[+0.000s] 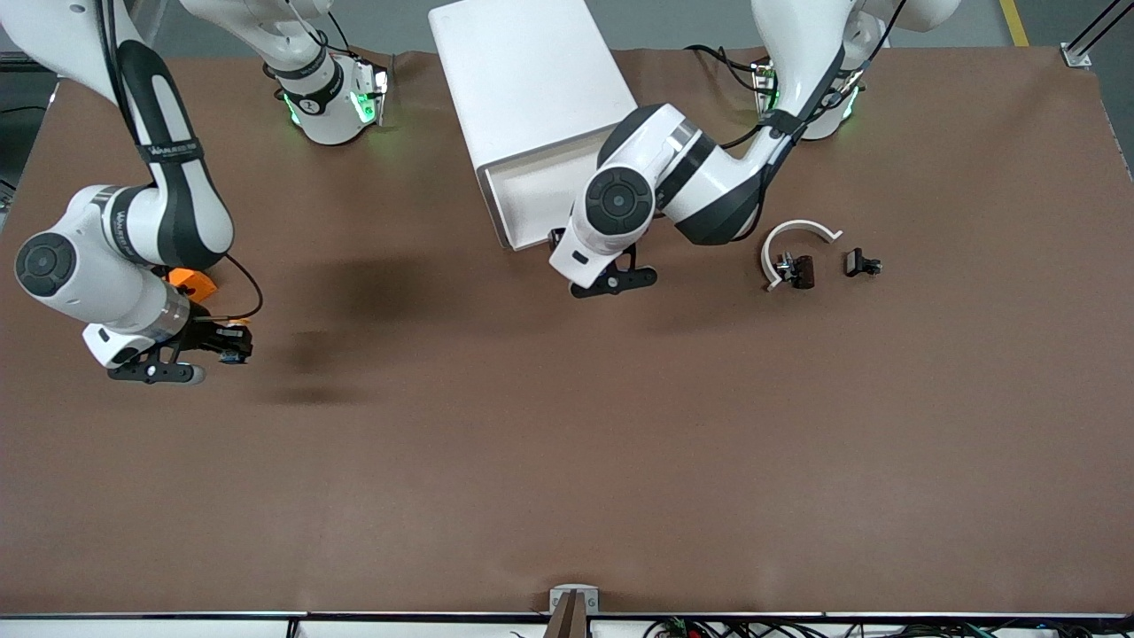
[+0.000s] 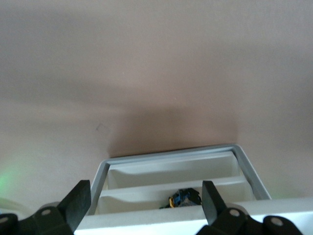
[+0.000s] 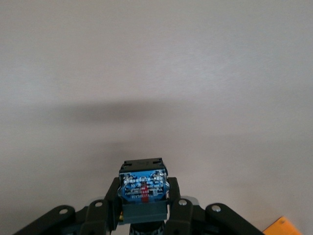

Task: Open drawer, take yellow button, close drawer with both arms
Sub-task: 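Push the drawer shut with the left gripper while the right gripper lowers the button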

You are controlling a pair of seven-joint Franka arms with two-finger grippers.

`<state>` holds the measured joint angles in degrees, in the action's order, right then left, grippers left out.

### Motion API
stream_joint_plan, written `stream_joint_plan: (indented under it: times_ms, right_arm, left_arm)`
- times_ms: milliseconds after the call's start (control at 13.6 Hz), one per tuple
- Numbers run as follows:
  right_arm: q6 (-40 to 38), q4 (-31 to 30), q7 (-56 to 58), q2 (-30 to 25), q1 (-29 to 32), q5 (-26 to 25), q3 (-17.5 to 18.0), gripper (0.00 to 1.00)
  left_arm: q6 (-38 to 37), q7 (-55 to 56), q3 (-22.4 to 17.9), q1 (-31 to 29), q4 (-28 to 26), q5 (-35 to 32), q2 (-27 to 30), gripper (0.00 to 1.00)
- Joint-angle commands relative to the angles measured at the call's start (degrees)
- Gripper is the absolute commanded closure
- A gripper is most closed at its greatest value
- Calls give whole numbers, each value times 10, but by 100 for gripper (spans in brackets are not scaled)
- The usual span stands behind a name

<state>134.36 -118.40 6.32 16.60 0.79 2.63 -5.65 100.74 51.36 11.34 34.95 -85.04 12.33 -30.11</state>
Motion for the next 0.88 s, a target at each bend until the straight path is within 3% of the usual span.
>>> stream_joint_plan:
  times_ms: [0,806]
  right_arm:
    - [48,-9,30,32,21,0,13,100]
    - [154,0,22,120,58,9,14,100]
  left_arm:
    - [-5,5,21,-5,-13,7,8,0]
    - [-15,40,76,-5,-44,74,12,0]
